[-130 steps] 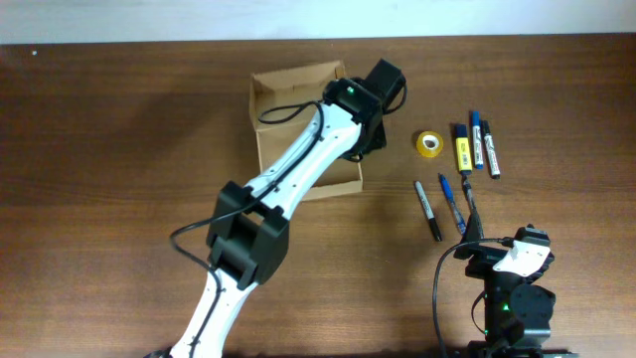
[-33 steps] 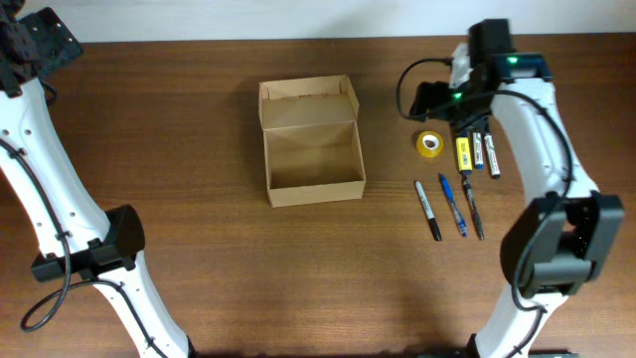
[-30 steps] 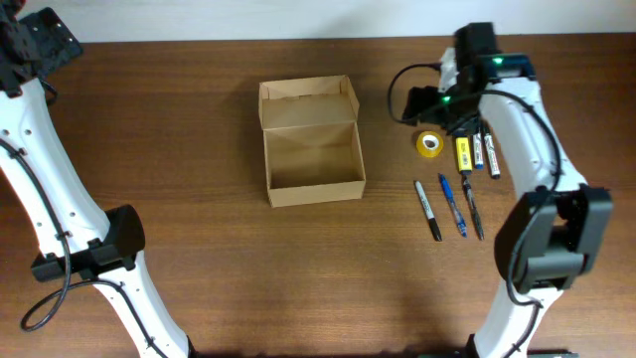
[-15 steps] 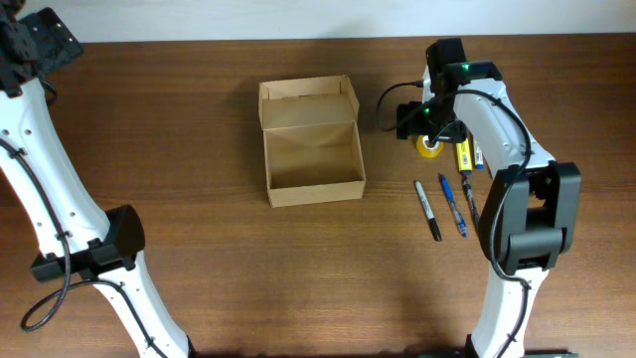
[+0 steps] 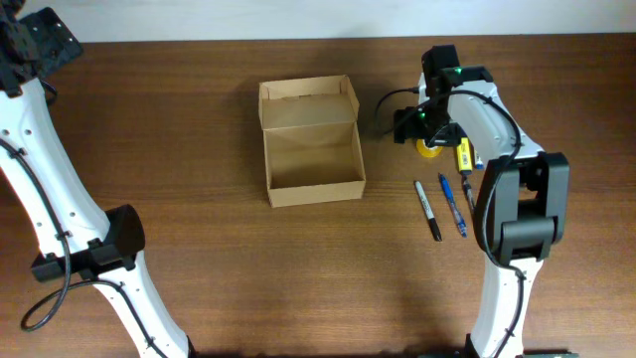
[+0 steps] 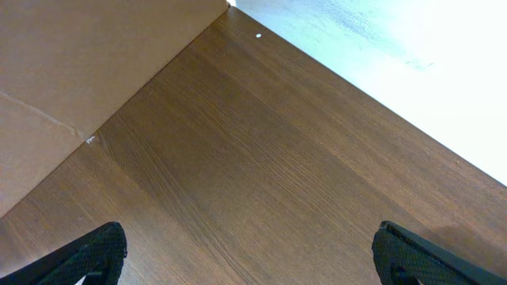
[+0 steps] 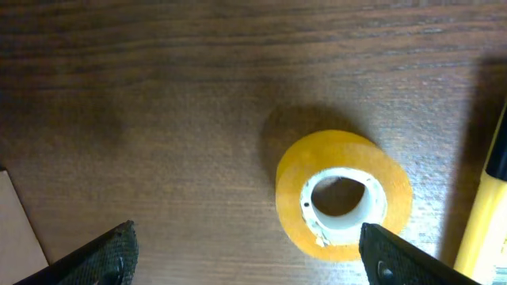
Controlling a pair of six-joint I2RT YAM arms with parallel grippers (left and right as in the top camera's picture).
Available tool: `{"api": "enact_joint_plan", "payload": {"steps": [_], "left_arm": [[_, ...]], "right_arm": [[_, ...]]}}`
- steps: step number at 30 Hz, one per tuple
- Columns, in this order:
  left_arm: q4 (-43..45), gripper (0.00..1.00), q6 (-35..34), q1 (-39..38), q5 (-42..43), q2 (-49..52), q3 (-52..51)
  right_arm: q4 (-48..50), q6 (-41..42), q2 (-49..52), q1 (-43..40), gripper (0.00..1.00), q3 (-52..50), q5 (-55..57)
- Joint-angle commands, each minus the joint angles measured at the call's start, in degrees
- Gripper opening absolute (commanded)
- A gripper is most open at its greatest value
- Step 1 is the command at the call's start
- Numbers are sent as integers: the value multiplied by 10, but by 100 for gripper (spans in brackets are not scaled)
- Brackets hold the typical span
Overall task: Pack container
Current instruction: 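Move the right gripper over the yellow tape roll, then lower the right gripper and grasp the tape roll's rim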
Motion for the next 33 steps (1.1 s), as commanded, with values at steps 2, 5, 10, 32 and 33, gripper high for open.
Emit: {"api": "enact_joint_plan", "payload": {"steps": [2, 5, 10, 32, 33], "left_arm": [[0, 100, 7, 2, -4, -5, -2], [0, 100, 7, 2, -4, -4, -2], [0, 100, 7, 2, -4, -5, -2], [0, 100, 7, 2, -4, -5, -2], [0, 100, 7, 2, -4, -5, -2]], "right_arm": [[5, -2, 15, -1, 89, 14, -4], [7, -2, 27, -1, 89, 14, -9], [19, -2, 39, -1, 89, 14, -11], [4, -6, 51, -2, 12, 14, 3], [2, -6, 51, -2, 8, 14, 3]]}}
